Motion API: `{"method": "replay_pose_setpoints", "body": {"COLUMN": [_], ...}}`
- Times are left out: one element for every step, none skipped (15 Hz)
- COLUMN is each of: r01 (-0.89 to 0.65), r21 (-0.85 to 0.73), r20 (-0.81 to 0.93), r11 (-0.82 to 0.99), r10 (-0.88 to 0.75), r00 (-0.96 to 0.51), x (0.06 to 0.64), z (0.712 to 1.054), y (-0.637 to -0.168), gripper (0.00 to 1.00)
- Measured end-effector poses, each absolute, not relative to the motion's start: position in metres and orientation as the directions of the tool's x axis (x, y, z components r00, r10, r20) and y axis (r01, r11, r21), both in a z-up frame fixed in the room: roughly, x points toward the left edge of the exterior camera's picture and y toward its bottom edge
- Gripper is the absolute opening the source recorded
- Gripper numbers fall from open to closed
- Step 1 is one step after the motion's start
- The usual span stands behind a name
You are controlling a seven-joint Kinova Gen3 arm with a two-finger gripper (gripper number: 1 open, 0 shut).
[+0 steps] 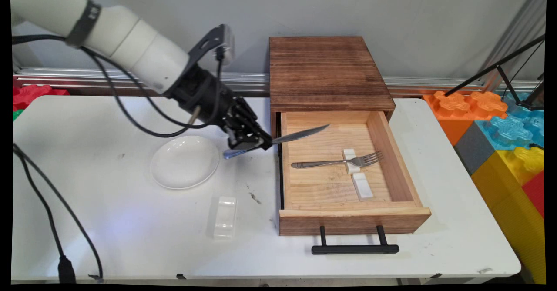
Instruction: Place the picked object into the drawer
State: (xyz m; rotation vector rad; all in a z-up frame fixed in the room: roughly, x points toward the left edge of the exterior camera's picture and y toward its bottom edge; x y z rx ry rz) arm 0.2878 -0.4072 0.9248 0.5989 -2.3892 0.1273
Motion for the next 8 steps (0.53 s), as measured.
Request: {"method": "replay_pose_setpoints", "body": {"r01": [-0.452,-0.453,-0.451,-0.450,-0.448,-0.447,-0.445,-0.442], "r21": [0.065,0.066,0.065,0.063,0.061,0.060,0.059,0.058], "r20": [0.624,0.619,0.617,0.615,0.612,0.611,0.609,0.610], "r11": [0.889,0.889,0.890,0.891,0.892,0.892,0.894,0.895], "r10": [-0.390,-0.392,-0.391,-0.390,-0.388,-0.387,-0.385,-0.382], "r00": [-0.677,-0.680,-0.683,-0.686,-0.689,-0.691,-0.693,-0.695], "x": [0.281,0.274,0.268,0.264,0.258,0.254,0.246,0.239], "z": [0.926,0.927,0.928,0.928,0.929,0.929,0.929,0.929], "y": [-0.410,-0.413,-0.416,-0.418,-0.421,-0.423,-0.426,-0.429], "gripper": [0.00,0.00,0.00,0.00,0.00,0.00,0.00,0.00]}}
